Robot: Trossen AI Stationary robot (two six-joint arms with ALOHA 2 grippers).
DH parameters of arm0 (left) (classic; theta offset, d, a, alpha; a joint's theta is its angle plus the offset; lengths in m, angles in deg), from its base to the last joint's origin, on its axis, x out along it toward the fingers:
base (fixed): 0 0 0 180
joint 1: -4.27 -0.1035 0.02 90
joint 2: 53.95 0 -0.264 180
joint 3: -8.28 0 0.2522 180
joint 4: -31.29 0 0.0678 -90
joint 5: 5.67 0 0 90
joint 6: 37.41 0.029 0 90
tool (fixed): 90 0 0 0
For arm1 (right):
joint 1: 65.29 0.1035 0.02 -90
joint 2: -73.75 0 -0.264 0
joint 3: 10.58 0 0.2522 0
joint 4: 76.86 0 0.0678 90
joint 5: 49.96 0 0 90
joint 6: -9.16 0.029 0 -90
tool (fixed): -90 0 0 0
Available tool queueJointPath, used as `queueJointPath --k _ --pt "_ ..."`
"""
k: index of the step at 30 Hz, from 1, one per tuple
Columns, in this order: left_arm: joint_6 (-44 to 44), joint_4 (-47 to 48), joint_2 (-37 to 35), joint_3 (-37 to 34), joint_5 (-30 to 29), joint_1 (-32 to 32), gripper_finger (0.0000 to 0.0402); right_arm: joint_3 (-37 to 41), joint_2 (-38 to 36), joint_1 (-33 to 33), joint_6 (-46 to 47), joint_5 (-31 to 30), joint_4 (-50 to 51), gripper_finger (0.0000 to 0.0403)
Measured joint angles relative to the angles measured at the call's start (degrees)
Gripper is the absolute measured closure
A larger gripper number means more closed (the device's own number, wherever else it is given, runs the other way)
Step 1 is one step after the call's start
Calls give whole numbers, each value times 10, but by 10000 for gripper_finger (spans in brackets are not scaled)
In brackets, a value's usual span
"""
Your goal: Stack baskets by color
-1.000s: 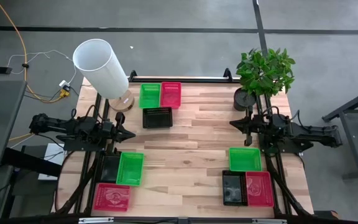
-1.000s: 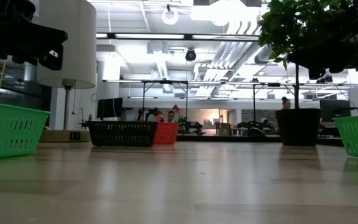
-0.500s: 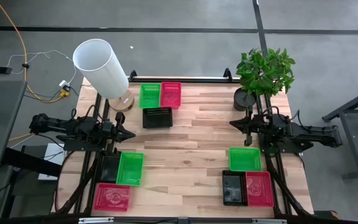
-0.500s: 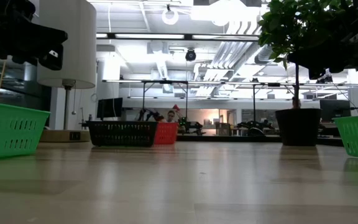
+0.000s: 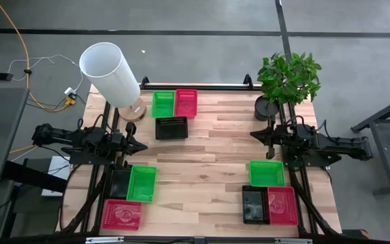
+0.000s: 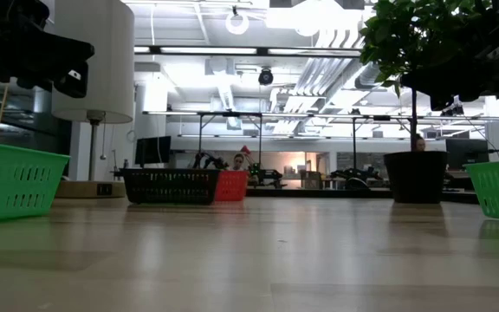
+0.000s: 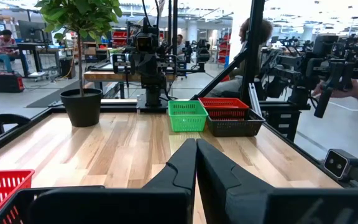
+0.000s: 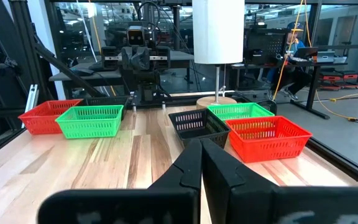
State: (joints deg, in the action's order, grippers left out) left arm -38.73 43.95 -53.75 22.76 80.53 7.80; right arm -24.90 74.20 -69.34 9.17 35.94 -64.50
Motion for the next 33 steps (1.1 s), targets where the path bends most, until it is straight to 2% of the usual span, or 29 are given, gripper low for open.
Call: queueJointPath --k 29,33 --pt "0 0 0 0 0 0 401 0 0 0 2 0 0 402" --pt "0 0 0 0 0 0 401 0 0 0 49 0 -5 402"
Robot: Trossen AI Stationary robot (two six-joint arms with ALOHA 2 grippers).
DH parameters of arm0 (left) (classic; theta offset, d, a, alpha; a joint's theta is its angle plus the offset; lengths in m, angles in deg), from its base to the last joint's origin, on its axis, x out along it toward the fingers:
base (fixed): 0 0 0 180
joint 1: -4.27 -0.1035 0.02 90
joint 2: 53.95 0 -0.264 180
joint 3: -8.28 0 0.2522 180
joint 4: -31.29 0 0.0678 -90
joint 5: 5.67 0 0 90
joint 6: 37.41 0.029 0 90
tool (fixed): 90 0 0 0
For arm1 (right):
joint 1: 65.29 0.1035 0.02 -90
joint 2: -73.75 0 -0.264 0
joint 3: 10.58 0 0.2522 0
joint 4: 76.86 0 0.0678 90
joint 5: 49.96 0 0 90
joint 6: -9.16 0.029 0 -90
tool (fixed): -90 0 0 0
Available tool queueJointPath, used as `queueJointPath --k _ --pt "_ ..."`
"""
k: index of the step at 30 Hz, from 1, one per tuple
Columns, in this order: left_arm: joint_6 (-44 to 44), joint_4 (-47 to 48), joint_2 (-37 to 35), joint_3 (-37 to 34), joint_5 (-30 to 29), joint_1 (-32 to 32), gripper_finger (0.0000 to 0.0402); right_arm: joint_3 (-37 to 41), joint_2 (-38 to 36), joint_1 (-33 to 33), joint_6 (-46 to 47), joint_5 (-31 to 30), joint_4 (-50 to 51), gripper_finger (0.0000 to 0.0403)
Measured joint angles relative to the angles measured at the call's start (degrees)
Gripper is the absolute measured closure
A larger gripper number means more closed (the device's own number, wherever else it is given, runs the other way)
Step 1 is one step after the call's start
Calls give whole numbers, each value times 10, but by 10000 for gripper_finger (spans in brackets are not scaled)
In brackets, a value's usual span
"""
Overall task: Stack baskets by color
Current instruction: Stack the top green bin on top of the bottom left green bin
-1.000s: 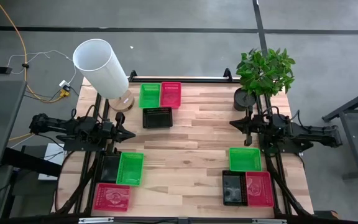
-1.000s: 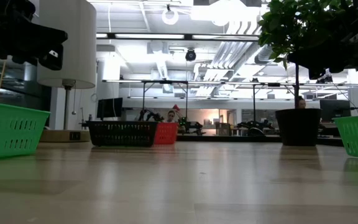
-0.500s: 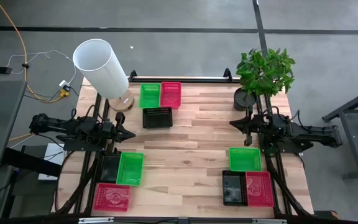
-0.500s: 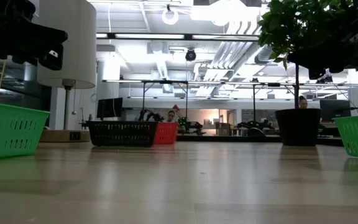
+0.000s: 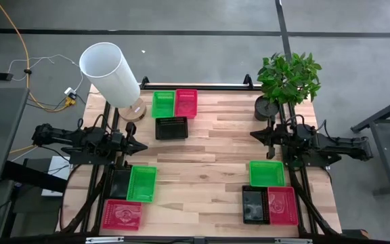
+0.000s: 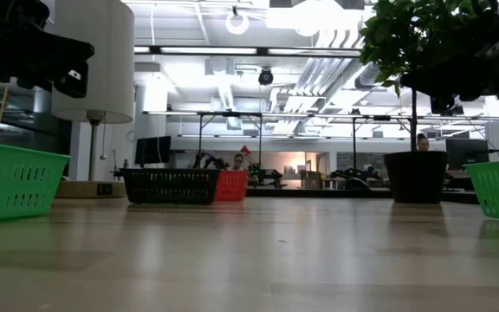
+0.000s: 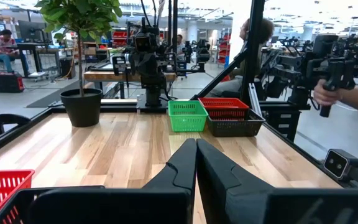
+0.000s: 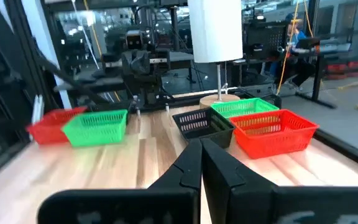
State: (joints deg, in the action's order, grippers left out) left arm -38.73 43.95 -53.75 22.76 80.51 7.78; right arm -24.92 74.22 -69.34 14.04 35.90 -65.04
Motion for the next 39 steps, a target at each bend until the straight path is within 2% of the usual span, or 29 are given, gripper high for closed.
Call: queueJointPath --k 4,8,12,19,25,31,37,39 --pt "0 -16 0 0 -2 0 401 0 0 0 33 -4 -103 402" --pt "0 -73 0 0 -18 0 401 -1 7 3 38 52 -230 402" --pt "0 -104 0 0 -29 0 401 -37 38 20 19 57 -233 392" --pt "0 -103 0 0 -29 0 401 -135 154 74 1 31 -133 321" --pt "3 -103 0 0 -29 0 401 -249 272 125 2 25 58 265" --pt "20 -103 0 0 -29 0 401 -327 363 158 41 6 179 249" --pt "20 -103 0 0 -33 0 401 -361 419 190 85 27 211 249" --pt "14 -104 3 0 -55 0 400 -363 431 201 94 36 210 249"
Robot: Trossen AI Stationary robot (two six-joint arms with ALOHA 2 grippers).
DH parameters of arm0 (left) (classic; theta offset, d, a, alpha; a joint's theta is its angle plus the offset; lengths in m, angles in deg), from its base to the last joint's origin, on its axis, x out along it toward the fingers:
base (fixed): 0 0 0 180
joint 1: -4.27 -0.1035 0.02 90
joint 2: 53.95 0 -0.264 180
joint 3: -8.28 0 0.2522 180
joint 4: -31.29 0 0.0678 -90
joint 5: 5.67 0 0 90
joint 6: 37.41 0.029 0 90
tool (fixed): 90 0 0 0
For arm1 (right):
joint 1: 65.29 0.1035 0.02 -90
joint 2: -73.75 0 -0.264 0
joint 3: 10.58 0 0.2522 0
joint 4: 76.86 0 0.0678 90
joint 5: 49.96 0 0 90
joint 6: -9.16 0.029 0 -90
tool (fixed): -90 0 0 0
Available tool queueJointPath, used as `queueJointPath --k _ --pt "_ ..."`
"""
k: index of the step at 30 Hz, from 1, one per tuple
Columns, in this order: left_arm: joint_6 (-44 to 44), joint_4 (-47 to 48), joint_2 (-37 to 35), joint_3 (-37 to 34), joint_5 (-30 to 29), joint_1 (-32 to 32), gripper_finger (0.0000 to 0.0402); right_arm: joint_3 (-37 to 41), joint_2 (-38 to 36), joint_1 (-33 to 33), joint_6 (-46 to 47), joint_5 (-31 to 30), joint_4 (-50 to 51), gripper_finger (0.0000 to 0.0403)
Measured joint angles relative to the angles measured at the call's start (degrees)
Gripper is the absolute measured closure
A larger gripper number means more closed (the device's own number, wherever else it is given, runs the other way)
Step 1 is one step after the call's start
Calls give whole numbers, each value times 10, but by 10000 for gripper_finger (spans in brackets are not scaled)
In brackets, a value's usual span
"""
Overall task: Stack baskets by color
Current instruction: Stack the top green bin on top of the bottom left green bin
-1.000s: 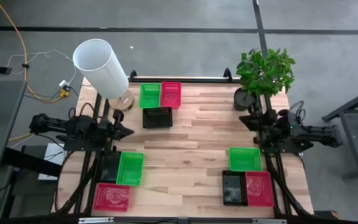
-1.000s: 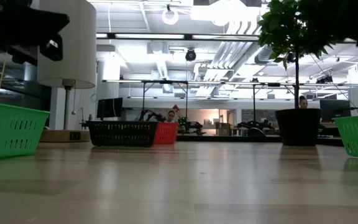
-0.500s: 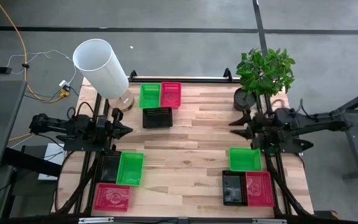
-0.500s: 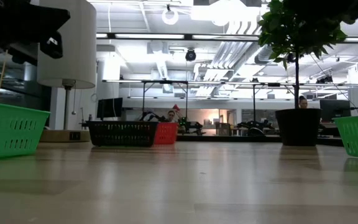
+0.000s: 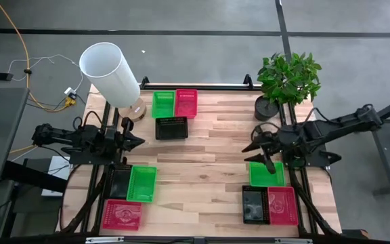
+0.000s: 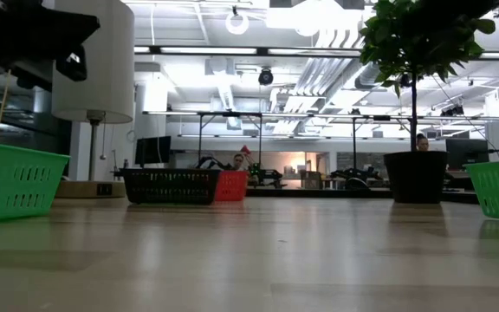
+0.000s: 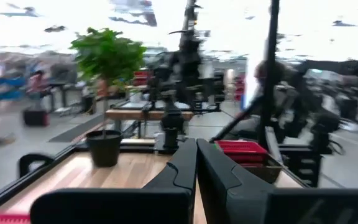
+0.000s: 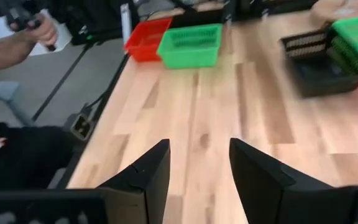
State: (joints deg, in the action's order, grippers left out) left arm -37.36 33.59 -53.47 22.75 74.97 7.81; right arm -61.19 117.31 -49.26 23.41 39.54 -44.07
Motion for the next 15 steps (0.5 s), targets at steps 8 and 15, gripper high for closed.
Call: queueJointPath --k 8,15 --pt "-34 1 108 36 -47 0 342 1 20 20 8 -3 -4 249" --pt "-35 101 292 161 -105 0 263 1 17 20 8 -15 -17 249"
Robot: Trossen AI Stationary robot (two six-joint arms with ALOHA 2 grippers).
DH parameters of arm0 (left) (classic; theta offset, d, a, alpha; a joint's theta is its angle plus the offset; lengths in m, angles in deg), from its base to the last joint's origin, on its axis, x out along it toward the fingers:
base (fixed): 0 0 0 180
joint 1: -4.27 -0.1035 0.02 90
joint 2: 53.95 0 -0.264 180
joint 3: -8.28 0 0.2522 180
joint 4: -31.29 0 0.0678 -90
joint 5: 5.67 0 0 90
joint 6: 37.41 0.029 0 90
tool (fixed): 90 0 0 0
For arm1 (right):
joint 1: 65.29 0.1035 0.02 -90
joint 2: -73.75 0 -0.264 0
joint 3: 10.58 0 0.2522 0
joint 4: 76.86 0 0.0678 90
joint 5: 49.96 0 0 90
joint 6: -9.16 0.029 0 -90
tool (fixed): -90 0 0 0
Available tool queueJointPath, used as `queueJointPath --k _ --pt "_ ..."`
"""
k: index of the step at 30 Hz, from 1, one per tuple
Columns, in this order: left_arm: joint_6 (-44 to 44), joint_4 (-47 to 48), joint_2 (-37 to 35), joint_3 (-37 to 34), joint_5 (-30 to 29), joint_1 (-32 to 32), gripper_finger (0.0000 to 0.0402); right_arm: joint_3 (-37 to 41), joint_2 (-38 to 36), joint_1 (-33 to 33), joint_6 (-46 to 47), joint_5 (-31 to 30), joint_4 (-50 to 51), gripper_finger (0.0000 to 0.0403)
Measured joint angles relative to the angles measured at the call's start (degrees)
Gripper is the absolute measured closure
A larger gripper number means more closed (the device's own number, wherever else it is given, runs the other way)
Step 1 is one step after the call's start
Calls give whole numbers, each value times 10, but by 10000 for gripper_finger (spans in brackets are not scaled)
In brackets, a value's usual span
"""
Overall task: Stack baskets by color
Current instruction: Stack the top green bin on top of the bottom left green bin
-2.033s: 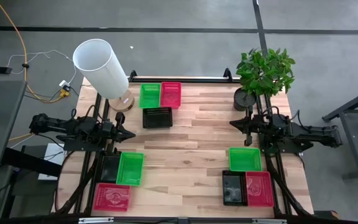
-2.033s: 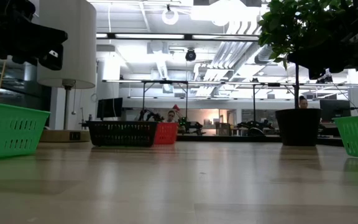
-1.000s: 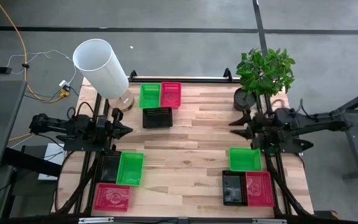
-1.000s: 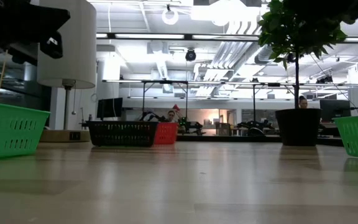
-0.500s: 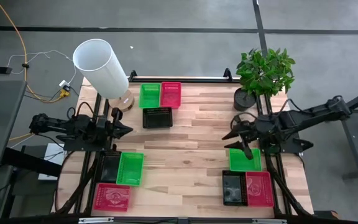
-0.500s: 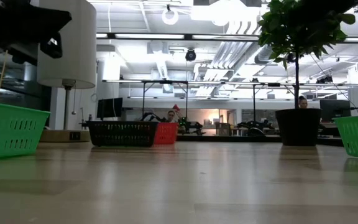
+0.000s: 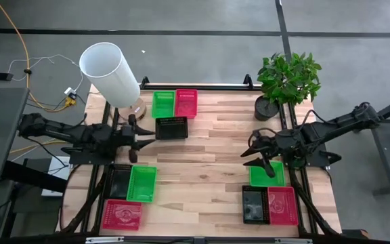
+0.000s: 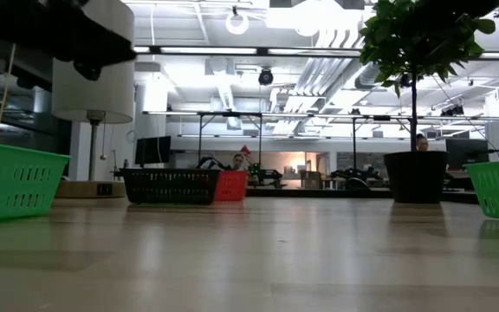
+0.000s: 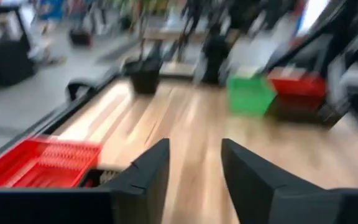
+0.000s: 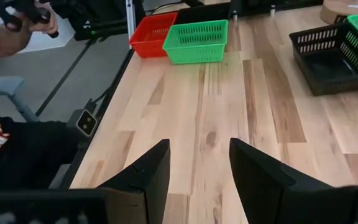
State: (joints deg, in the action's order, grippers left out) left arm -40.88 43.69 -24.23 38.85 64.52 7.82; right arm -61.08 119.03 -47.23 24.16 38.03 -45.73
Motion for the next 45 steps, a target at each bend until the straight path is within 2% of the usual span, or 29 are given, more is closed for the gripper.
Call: queueJointPath --k 3,7,9,12,15,19,22,31,37,45 --pt "-12 88 86 67 -50 0 235 0 0 0 -3 -10 0 249" --pt "-23 220 192 164 -147 -2 208 0 0 0 -13 -10 0 249" --pt "-9 293 243 214 -164 -12 202 0 0 0 -20 -10 0 249" --pt "56 392 314 277 -165 -31 200 0 0 0 -25 -10 0 249" --pt "154 444 371 307 -180 -59 200 0 0 0 -35 -10 0 249" --pt "261 459 427 309 -192 -109 200 0 0 0 -37 -15 0 249" --pt "302 467 461 309 -193 -151 200 0 0 0 -37 -15 0 249" --pt "322 460 523 309 -136 -253 200 1 0 0 -50 -23 0 249" --pt "358 417 559 309 -108 -277 200 1 0 0 -50 -23 0 249" --pt "382 387 602 309 -119 -302 200 1 0 0 -50 -23 0 249"
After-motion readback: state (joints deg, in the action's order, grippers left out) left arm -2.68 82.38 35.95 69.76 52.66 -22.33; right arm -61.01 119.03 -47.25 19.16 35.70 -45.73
